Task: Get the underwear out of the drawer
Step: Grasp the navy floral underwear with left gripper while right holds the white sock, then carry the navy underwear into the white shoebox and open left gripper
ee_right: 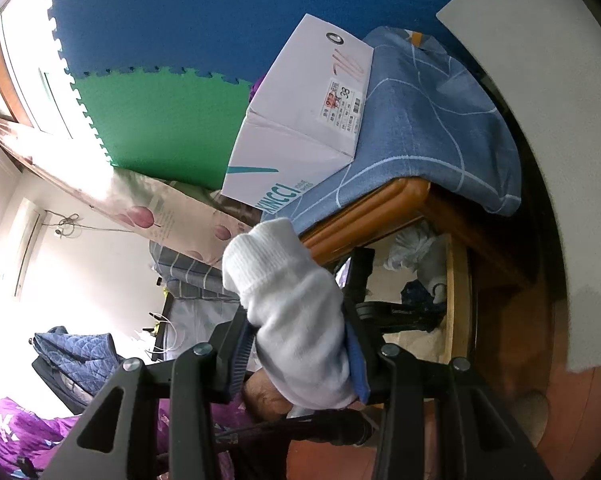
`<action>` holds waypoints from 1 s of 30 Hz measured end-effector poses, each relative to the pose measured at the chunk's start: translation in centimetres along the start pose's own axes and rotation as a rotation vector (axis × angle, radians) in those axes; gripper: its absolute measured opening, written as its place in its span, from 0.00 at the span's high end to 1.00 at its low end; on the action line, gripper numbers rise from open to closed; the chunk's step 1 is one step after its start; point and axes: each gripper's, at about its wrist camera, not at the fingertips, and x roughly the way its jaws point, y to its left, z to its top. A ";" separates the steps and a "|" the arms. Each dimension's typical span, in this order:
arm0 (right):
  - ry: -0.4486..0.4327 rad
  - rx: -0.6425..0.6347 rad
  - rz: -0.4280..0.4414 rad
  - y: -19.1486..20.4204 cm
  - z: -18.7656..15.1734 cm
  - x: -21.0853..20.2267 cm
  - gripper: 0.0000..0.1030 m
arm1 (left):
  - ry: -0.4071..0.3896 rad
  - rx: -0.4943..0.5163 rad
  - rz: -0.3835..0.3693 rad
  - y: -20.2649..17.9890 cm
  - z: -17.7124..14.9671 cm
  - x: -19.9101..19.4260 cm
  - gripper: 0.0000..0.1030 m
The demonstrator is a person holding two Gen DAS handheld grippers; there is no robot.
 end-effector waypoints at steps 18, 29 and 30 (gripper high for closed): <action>0.041 -0.058 -0.067 1.3 -0.4 2.3 0.60 | -0.405 0.183 -0.012 2.8 -11.0 -12.6 0.90; 0.048 -0.086 -0.061 3.1 -0.5 4.3 0.60 | -0.725 0.325 0.078 4.4 -17.7 -22.8 0.90; 0.048 -0.089 -0.057 3.3 -0.5 4.4 0.60 | -0.756 0.335 0.081 4.0 -17.8 -24.1 0.90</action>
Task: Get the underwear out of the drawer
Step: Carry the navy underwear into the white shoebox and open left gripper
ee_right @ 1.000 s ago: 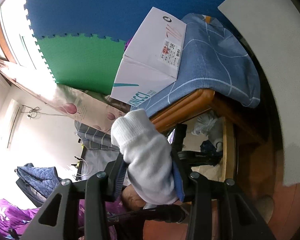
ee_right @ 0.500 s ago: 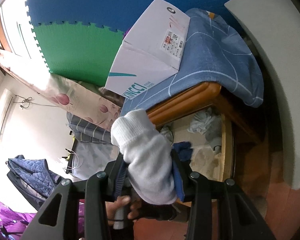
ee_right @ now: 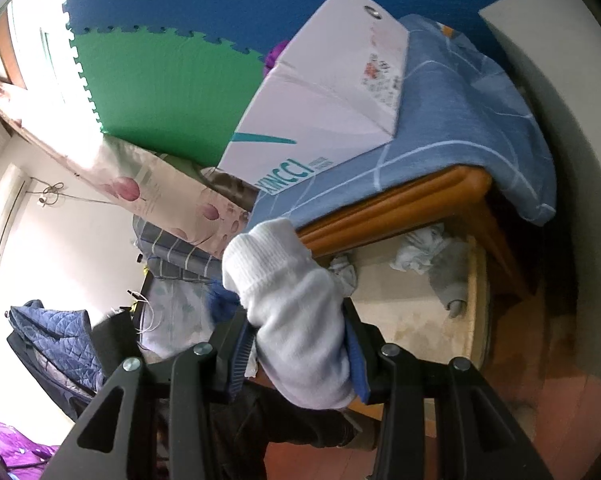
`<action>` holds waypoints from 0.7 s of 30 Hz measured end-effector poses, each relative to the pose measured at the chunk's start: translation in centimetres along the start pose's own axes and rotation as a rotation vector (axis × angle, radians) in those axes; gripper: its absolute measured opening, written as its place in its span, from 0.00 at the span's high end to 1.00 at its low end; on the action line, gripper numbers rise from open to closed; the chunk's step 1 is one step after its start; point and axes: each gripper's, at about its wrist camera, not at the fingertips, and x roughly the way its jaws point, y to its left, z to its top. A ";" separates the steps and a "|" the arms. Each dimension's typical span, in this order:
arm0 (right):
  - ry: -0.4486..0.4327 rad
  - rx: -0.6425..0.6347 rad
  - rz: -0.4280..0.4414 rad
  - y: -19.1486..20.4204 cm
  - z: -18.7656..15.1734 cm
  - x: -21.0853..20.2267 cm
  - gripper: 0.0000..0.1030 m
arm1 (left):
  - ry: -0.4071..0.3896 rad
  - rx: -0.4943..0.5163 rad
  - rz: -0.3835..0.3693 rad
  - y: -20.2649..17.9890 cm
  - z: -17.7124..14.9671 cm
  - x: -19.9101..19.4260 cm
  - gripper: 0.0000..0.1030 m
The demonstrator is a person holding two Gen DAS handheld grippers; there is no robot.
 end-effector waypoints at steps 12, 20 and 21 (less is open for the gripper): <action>-0.005 0.021 0.056 0.2 0.6 0.6 0.60 | -0.277 0.092 0.071 -1.8 14.2 -4.3 0.90; -0.011 0.057 0.083 -0.8 0.9 0.2 0.60 | -0.240 0.112 0.146 -2.0 21.9 3.4 0.90; -0.013 0.061 0.086 -1.0 0.9 0.2 0.60 | -0.234 0.112 0.156 -1.9 22.5 4.3 0.90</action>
